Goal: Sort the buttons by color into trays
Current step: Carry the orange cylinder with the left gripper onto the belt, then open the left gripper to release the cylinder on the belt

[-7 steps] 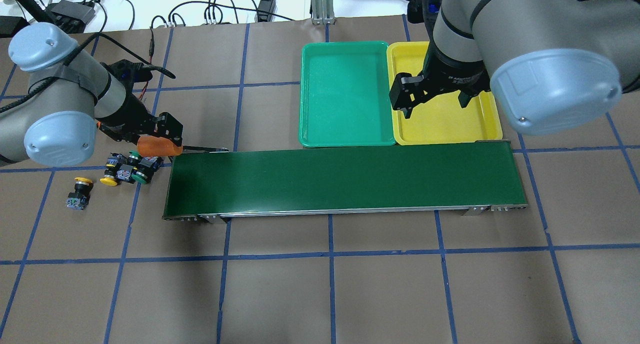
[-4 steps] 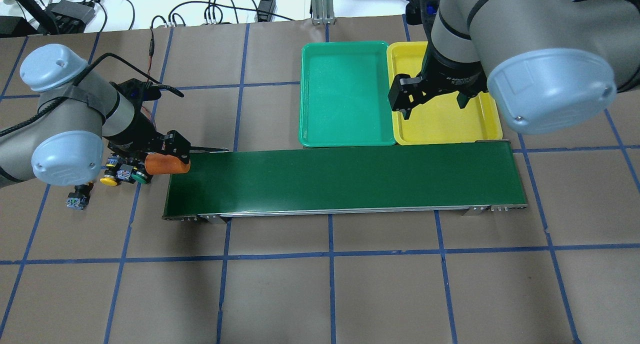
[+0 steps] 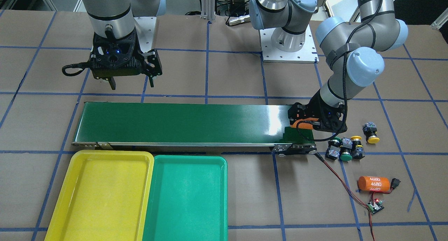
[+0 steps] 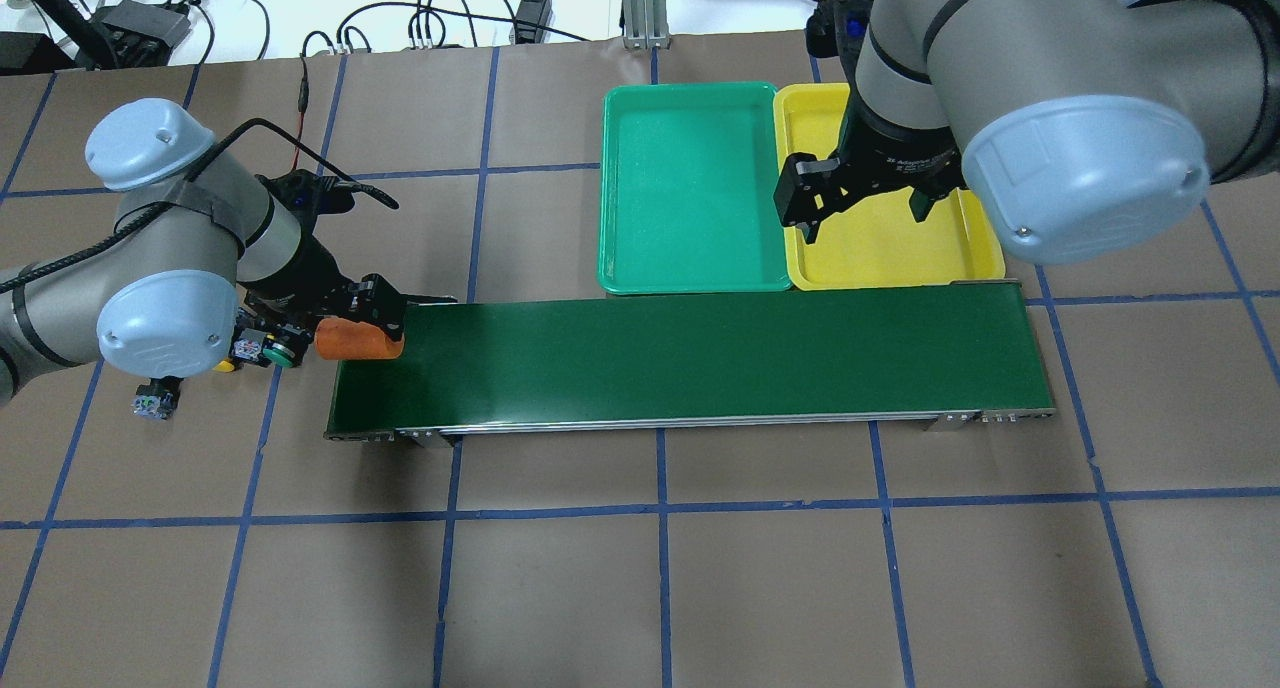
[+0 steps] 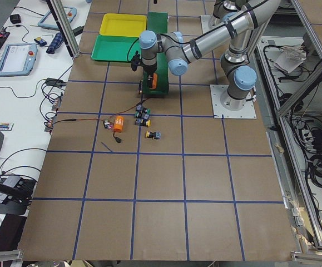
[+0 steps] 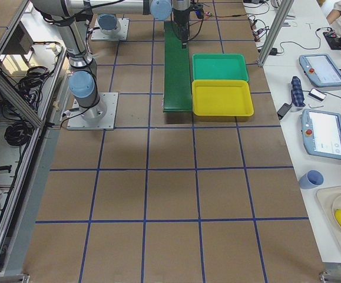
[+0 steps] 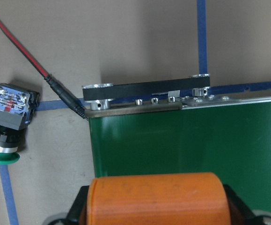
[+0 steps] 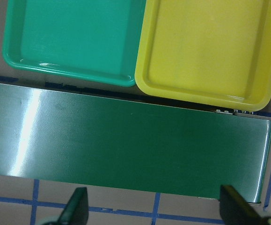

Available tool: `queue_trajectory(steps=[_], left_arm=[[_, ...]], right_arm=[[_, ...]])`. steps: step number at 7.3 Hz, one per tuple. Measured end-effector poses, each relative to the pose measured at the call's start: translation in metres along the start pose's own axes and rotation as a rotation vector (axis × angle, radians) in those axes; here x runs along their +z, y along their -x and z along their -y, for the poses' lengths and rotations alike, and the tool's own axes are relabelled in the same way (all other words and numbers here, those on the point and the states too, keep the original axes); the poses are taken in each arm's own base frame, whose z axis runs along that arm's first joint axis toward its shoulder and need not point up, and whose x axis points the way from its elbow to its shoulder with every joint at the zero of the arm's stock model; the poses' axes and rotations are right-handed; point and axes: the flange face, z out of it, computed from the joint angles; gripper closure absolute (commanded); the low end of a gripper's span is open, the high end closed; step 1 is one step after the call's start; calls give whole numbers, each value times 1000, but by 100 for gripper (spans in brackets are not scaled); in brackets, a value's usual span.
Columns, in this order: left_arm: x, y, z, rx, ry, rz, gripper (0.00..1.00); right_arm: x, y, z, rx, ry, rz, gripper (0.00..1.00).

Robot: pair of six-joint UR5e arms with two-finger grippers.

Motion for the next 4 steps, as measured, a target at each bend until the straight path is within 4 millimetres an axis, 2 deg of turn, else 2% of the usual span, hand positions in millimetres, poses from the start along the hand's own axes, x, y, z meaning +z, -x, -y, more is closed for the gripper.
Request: queue_trajectory(steps=[1, 3, 4], left_arm=[[5, 0, -1, 0, 13, -1, 0], [11, -2, -9, 0, 33, -3, 0], [7, -4, -13, 1, 33, -1, 0]], right_arm=[[0, 0, 0, 0, 0, 0, 0], [0, 0, 0, -1, 2, 0, 0], [0, 0, 0, -1, 3, 0, 0]])
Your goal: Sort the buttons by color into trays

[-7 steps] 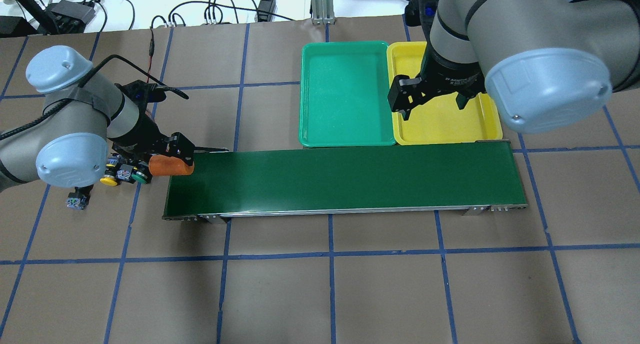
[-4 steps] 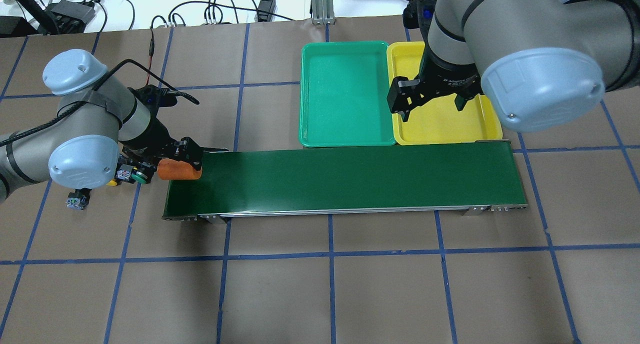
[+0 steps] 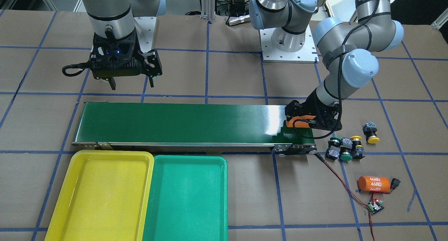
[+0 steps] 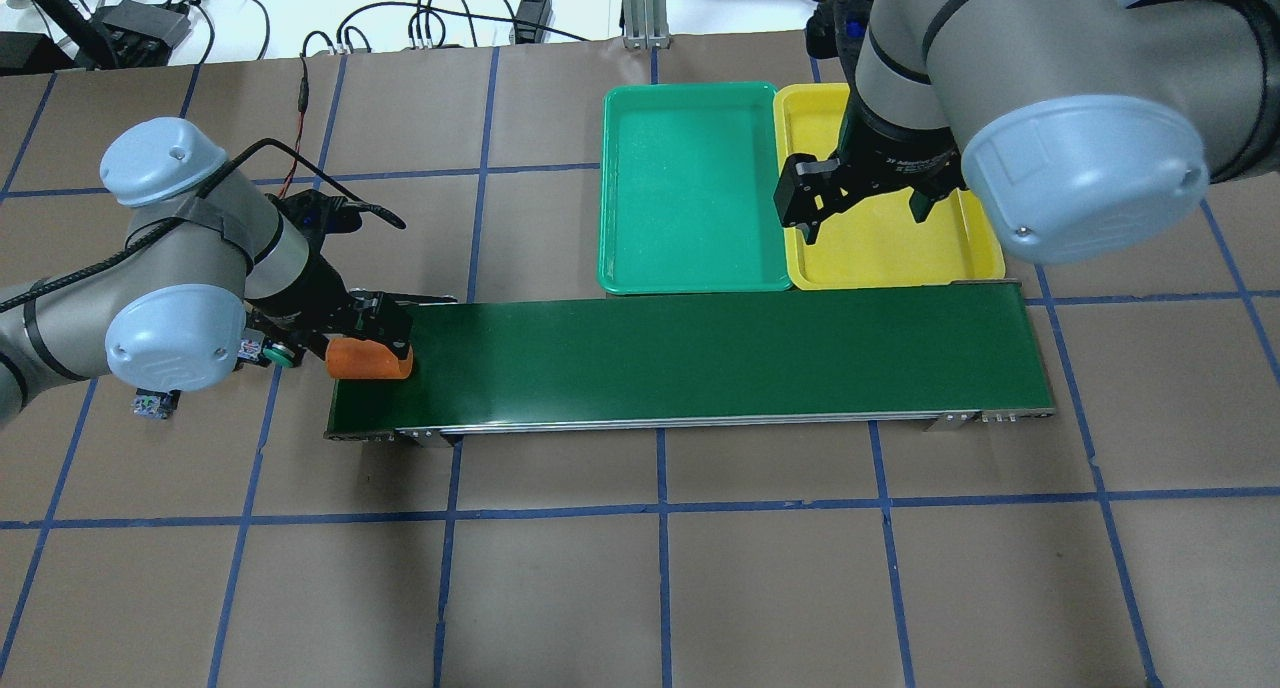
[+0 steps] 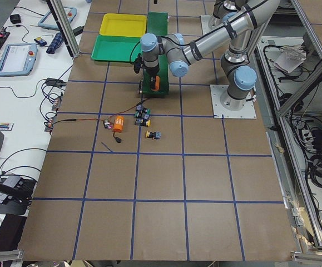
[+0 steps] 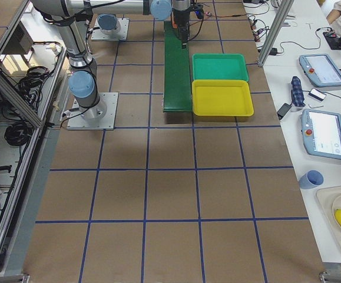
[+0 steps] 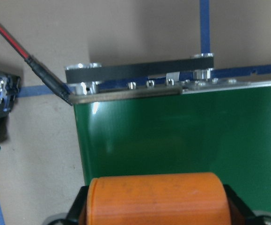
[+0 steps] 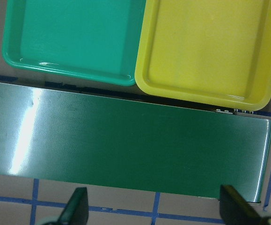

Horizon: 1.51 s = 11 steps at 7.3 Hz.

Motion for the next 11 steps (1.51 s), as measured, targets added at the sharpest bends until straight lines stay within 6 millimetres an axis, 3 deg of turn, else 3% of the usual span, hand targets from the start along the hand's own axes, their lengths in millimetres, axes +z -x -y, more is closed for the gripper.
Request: queue_trajectory(steps=[2, 3, 5, 6, 8, 11], left_arm=[[-26, -1, -4, -1, -30, 11, 0], [-51, 10, -1, -17, -65, 25, 0], [-101, 69, 20, -108, -118, 51, 0], [-110, 100, 31, -148, -126, 79, 0], [-96, 142, 61, -181, -161, 145, 0], [-38, 191, 119, -163, -183, 169, 0]], right_arm=[[0, 0, 0, 1, 0, 1, 0], [0, 0, 0, 0, 1, 0, 0], [1, -1, 0, -1, 2, -1, 0], [2, -1, 0, 0, 3, -1, 0], [5, -2, 2, 0, 8, -4, 0], [8, -1, 4, 2, 12, -1, 0]])
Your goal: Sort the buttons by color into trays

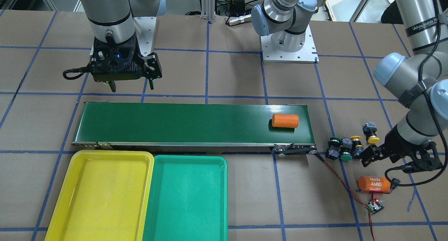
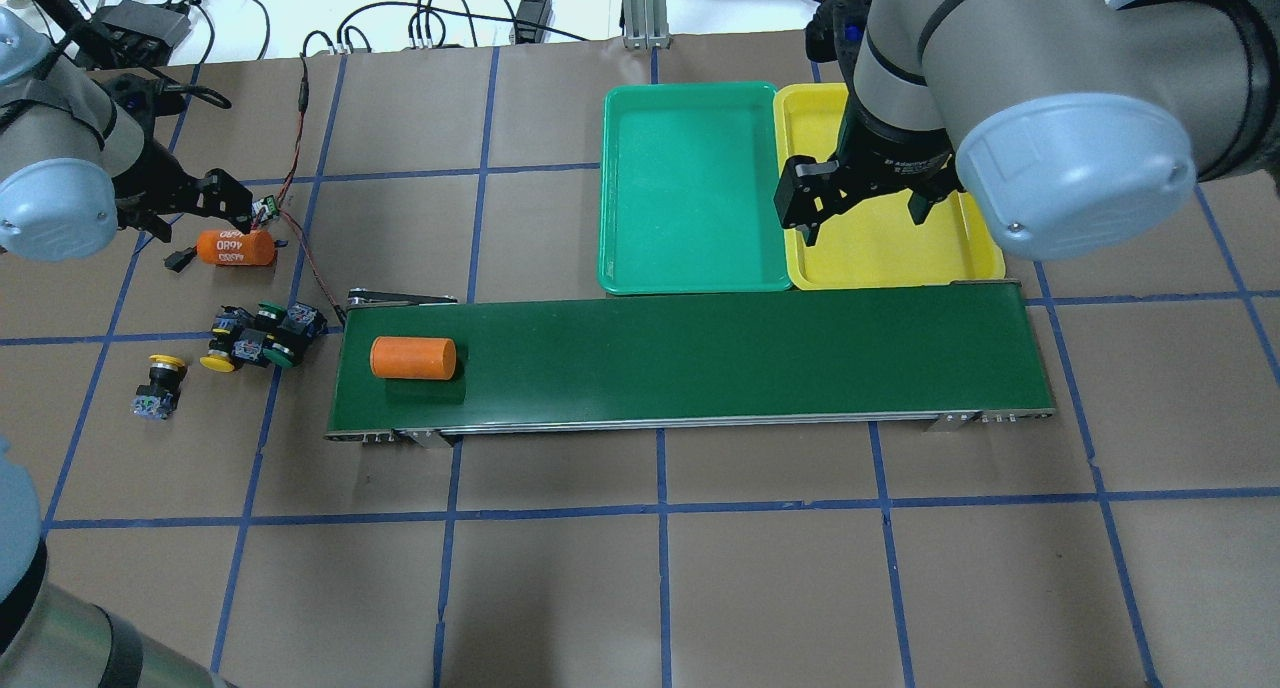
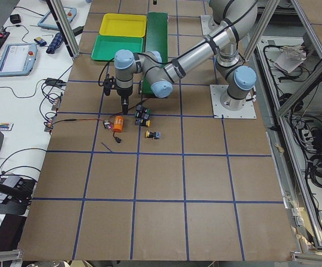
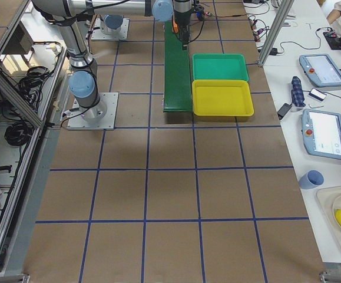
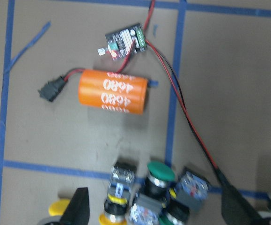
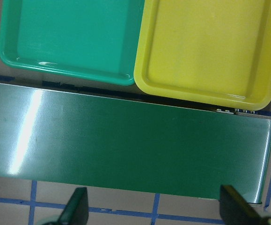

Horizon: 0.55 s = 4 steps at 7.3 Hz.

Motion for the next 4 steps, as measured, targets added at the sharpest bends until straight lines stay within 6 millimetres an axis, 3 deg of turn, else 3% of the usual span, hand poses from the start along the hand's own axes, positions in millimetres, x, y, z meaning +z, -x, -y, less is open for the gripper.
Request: queue_trajectory(steps=[2, 4], left_arm=[[33, 17, 23, 46, 11, -4, 0], [51, 25, 35, 110, 15, -13, 0]], right_arm=[[1, 0, 0, -1, 3, 0, 0], [0, 0, 0, 0, 1, 0, 0]])
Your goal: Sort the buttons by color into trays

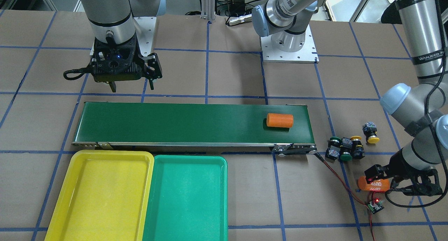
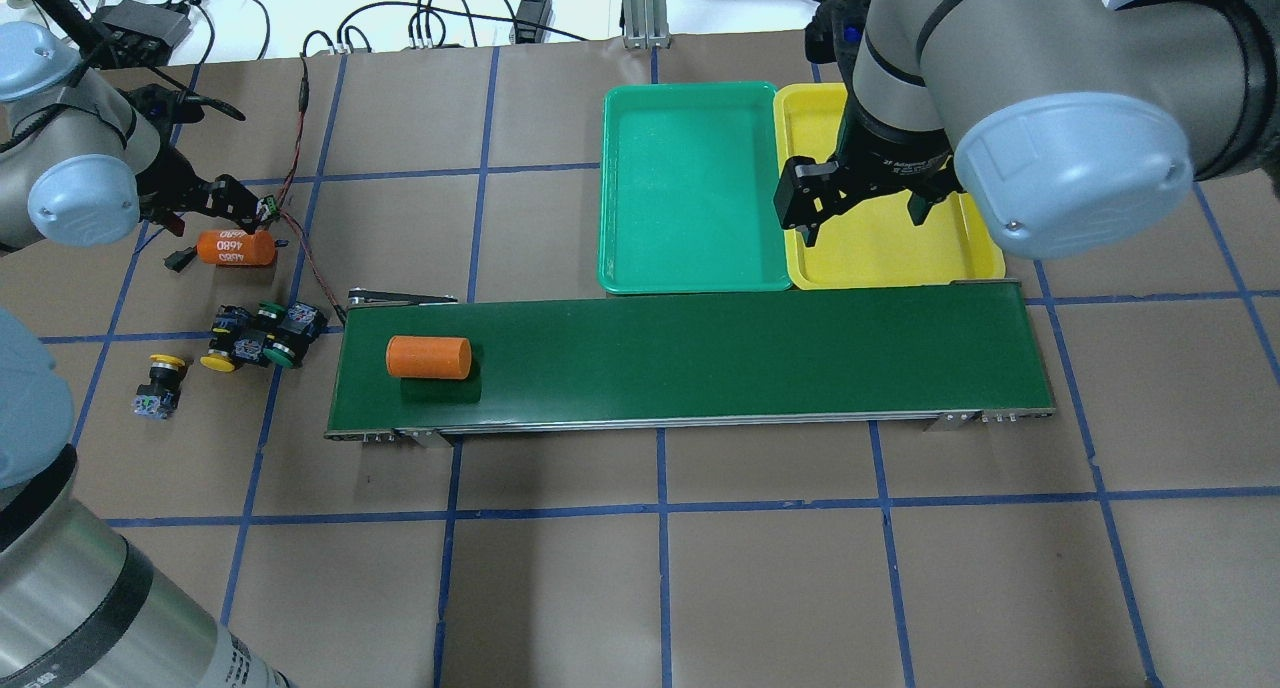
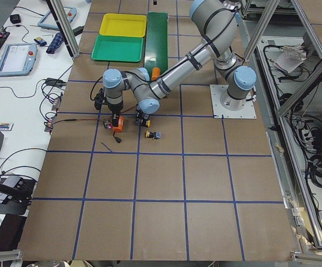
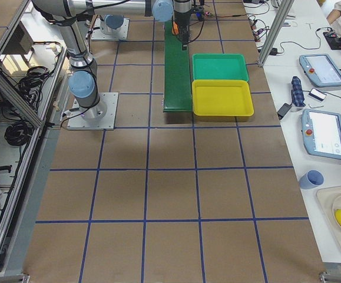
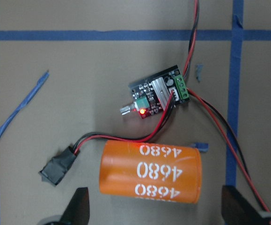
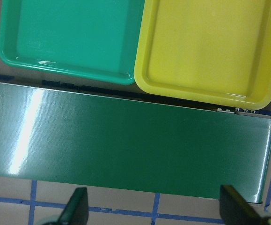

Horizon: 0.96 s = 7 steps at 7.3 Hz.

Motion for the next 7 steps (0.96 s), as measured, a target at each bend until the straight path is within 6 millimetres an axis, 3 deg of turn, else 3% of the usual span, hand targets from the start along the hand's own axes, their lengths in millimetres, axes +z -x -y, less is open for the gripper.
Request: queue_trajectory(steps=[3, 7], left_arm=[[13, 19, 0, 47, -9, -32, 0], [10, 17, 6, 50, -55, -100, 0]], right_arm=[[0, 0, 0, 0, 0, 0, 0], [0, 0, 0, -1, 0, -1, 0]])
